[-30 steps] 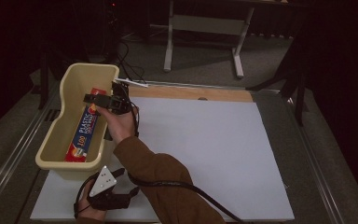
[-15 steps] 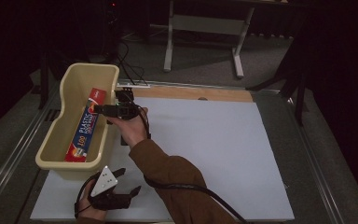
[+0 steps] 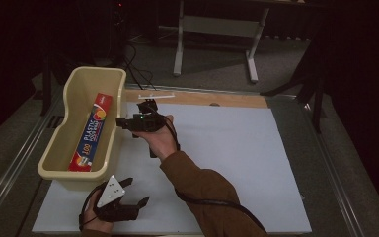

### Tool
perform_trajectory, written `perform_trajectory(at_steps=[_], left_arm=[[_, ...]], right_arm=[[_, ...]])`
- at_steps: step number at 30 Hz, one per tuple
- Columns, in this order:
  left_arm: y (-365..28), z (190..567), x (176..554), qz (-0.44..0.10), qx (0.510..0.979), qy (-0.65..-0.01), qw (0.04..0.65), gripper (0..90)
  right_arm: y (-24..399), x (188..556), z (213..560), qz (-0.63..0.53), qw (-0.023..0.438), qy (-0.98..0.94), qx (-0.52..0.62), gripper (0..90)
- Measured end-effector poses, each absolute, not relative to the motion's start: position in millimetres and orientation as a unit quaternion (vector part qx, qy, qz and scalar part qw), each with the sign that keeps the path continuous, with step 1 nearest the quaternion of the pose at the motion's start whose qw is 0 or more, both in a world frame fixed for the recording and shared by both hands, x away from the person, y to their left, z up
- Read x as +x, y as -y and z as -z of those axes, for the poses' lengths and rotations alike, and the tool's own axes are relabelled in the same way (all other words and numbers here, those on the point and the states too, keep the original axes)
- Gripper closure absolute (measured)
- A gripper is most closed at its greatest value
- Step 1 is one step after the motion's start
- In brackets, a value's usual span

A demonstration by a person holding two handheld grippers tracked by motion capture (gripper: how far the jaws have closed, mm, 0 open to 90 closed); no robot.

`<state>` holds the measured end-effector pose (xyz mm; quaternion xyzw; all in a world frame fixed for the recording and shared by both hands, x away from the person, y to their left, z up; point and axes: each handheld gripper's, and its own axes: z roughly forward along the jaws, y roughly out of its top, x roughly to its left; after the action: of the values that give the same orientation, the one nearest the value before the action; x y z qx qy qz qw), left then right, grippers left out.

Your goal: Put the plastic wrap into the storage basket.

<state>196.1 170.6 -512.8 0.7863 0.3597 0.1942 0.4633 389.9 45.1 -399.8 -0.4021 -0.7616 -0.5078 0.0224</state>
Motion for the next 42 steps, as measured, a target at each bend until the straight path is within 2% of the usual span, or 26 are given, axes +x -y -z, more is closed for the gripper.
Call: perform_trajectory(at_steps=[9, 19, 30, 42], left_arm=[[-171, 513, 196, -0.195, 0.786, -0.36, 0.464, 19.1], [-172, 513, 197, -0.191, 0.782, -0.366, 0.467, 19.1], [-171, 513, 198, -0.193, 0.785, -0.364, 0.463, 19.1], [-170, 512, 198, -0.195, 0.784, -0.364, 0.463, 19.1]], right_arm=[[-22, 385, 424, 0.474, -0.018, 0.805, -0.356, 33.9], [12, 376, 443, 0.47, -0.025, 0.818, -0.33, 33.9], [58, 352, 455, 0.468, -0.068, 0.836, -0.277, 30.9], [116, 328, 471, 0.436, -0.082, 0.862, -0.243, 28.6]])
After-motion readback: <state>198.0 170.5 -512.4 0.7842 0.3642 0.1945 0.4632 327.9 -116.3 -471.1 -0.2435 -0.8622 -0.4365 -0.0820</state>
